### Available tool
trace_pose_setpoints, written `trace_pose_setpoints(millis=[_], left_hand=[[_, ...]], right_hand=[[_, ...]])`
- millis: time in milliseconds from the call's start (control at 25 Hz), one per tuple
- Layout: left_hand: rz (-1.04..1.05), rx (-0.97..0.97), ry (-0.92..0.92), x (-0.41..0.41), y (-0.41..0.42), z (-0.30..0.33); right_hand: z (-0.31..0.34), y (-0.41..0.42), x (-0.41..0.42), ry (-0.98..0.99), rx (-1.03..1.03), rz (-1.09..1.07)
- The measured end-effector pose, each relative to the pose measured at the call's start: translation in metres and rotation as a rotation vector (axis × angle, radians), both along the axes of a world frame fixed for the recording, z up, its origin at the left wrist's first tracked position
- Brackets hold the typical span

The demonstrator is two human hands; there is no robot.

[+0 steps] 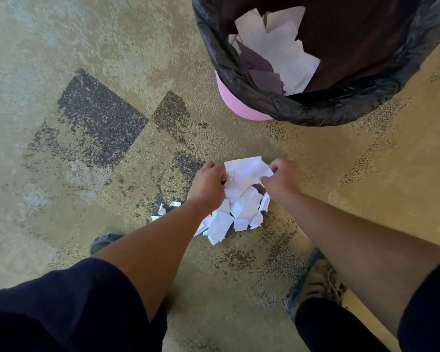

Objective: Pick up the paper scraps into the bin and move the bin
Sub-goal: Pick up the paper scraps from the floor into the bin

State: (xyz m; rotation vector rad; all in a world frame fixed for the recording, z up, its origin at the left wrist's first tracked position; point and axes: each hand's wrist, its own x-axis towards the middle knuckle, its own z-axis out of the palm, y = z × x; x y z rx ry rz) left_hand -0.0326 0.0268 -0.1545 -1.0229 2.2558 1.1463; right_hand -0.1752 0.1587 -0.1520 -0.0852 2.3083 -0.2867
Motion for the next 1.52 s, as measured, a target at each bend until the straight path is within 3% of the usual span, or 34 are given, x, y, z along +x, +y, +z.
trace_pose_setpoints(millis=[240,360,480,600,760,960,1080,1280,1400,1520], left_hand=[[0.442,0.136,-0.029,-0.005,-0.011,0.012],[0.624,0.314,-0.066,-0.01,-0.01,0.016],[0.55,0.355,-0.098,-0.011,-0.006,0.015],[0.308,0.309,-0.056,-0.007,-0.001,0.016],[0.144,0.195,0.015,0.001,0.008,0.012],[0.335,0.229,0.001,-0.007,0.012,0.013],[0.519,0.37,-0.006,-0.014,0.01,0.018],[0.613,0.639,0.021,-0.014,0.004,0.023],[0.798,0.907,0.083,-0.013,-0.001,0.029],[0.824,0.881,0.135,-0.009,-0.005,0.036]], right_hand=[[0.015,0.004,0.0,-0.097,-0.214,-0.058],[0.022,-0.005,0.003,-0.099,-0.157,-0.036],[0.023,-0.016,0.015,-0.165,-0.158,-0.015],[0.019,-0.019,0.034,-0.188,-0.138,0.2],[0.007,-0.014,0.053,-0.046,-0.084,0.264],[0.011,-0.015,0.059,-0.035,-0.127,0.274],[0.014,-0.014,0.062,-0.062,-0.23,0.244],[0.023,-0.016,0.071,-0.073,-0.372,0.115],[0.035,-0.018,0.075,-0.043,-0.475,0.095],[0.045,-0.018,0.074,-0.07,-0.566,0.035]])
